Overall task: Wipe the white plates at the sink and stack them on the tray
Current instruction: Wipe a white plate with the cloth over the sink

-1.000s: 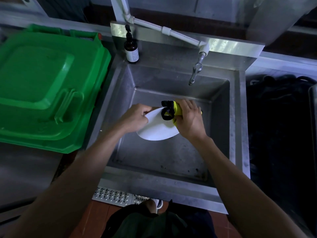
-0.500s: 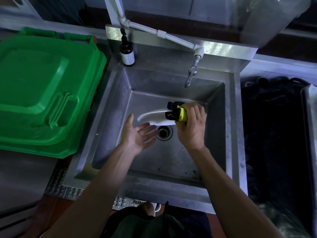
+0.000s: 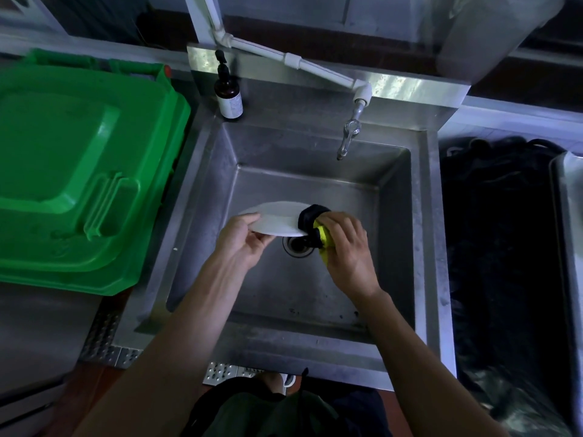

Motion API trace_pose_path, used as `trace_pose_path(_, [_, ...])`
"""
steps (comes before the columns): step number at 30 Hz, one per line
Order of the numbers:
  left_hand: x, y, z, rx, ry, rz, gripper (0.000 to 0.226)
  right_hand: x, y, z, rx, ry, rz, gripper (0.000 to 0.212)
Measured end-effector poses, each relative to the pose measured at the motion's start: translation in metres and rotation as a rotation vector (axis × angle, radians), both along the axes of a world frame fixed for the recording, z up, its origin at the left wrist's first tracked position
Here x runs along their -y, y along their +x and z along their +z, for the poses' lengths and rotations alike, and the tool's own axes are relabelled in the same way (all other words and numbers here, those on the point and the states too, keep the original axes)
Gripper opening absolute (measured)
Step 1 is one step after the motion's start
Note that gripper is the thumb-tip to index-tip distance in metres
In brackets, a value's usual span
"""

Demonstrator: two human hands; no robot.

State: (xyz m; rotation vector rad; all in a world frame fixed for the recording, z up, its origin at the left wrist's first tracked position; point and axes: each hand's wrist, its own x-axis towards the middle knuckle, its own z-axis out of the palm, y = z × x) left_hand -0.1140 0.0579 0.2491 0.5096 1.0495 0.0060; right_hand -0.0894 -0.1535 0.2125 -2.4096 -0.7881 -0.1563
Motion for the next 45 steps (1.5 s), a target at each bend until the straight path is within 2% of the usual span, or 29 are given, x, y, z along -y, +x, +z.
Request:
trace_pose_path(4, [-0.004, -0.003, -0.005, 0.026, 0.101, 0.001, 0.022, 0.001, -0.006, 0.002, -0.103, 0.037, 0.033, 0.052])
trace_pose_path(6, [-0.005, -0.004, -0.007, 0.029, 0.107, 0.015, 0.031, -0.004, -0.007, 0.009, -0.215, 0.105, -0.016, 0.051])
trace_pose_path(8, [-0.003, -0.006, -0.007, 0.043, 0.115, 0.002, 0.029, -0.014, -0.007, 0.019, -0.314, 0.171, -0.06, 0.054])
trace_pose_path(10, [0.003, -0.009, -0.006, 0.063, 0.132, -0.044, 0.024, -0.027, -0.006, 0.027, -0.384, 0.183, -0.064, 0.06])
trace_pose_path(14, [0.016, -0.014, -0.01, 0.094, 0.114, -0.119, 0.035, -0.048, -0.004, 0.031, -0.489, 0.183, -0.079, 0.061])
trace_pose_path(20, [0.018, -0.019, -0.01, 0.11, 0.104, -0.115, 0.037, -0.06, -0.009, 0.019, -0.457, 0.112, -0.085, 0.058])
trace_pose_path(24, [0.02, -0.02, -0.006, 0.133, 0.1, -0.118, 0.036, -0.061, -0.014, 0.013, -0.475, 0.163, -0.147, 0.053])
trace_pose_path(33, [0.018, -0.015, -0.004, 0.14, 0.106, -0.113, 0.042, -0.061, -0.044, 0.009, -0.322, 0.179, -0.088, 0.053])
trace_pose_path(39, [0.017, -0.017, -0.008, 0.194, 0.114, -0.112, 0.039, -0.059, -0.049, 0.006, -0.374, 0.213, -0.17, 0.052])
trace_pose_path(45, [0.007, -0.024, -0.008, 0.28, 0.172, -0.176, 0.04, -0.049, -0.034, -0.001, -0.567, 0.38, -0.267, 0.055])
